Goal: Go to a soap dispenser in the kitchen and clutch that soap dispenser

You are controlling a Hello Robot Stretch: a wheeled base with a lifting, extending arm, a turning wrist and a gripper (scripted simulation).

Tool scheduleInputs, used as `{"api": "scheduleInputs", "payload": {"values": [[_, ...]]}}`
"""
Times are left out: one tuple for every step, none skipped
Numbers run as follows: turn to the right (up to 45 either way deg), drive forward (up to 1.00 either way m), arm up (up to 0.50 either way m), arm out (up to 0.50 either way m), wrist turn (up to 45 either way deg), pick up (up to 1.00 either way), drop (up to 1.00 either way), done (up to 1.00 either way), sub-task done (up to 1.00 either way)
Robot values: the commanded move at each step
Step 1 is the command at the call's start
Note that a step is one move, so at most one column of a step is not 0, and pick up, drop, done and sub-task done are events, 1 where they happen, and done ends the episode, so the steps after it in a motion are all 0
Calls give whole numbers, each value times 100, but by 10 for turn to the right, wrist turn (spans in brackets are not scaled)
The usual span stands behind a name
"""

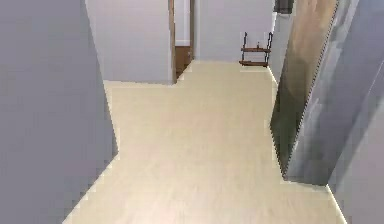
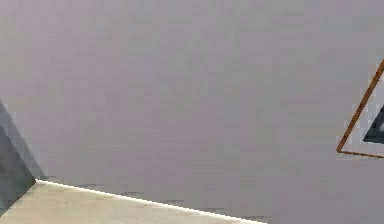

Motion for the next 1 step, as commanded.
{"api": "scheduleInputs", "payload": {"values": [[0, 100, 0, 0, 0, 0, 0, 0, 0]]}}
